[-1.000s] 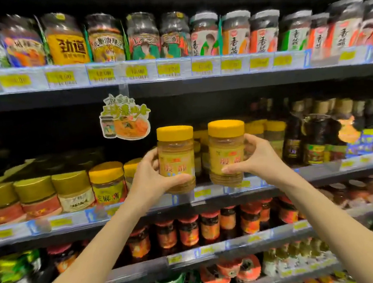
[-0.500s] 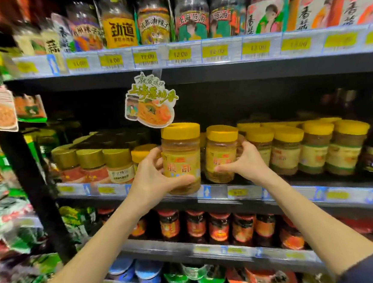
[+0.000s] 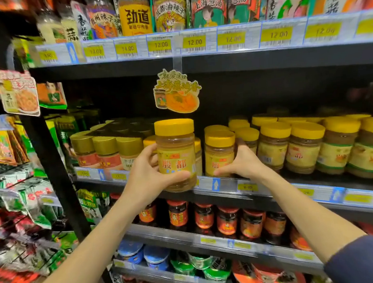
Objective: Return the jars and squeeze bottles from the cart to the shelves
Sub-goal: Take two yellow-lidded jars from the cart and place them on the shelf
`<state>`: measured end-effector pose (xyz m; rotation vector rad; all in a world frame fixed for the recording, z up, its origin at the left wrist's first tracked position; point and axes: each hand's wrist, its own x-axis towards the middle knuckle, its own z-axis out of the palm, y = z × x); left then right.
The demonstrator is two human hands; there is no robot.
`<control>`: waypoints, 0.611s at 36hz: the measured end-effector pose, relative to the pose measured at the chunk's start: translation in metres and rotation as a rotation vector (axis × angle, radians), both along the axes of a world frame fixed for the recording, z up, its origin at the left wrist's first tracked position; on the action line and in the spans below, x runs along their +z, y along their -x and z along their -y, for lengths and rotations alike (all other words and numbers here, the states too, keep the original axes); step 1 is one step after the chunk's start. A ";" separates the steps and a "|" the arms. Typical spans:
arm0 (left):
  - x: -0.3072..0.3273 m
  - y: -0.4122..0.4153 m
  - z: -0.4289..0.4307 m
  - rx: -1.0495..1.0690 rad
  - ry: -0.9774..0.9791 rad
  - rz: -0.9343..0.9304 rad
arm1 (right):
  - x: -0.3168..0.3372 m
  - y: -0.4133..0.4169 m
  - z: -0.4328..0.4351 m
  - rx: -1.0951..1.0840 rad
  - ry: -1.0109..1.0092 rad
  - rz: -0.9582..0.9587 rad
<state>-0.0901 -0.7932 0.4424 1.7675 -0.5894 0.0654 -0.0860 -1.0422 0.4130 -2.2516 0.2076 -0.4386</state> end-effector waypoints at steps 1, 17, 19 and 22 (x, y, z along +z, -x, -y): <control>0.000 0.000 0.000 0.000 0.002 0.000 | 0.000 0.000 0.000 0.001 -0.009 0.001; -0.009 0.003 0.006 0.000 0.010 -0.034 | 0.008 0.004 -0.001 0.066 0.037 -0.044; -0.010 0.003 0.009 -0.011 0.015 -0.035 | 0.017 0.011 0.005 0.051 0.059 -0.048; -0.010 0.004 0.017 -0.033 0.020 -0.033 | 0.037 0.028 0.014 -0.001 0.035 0.038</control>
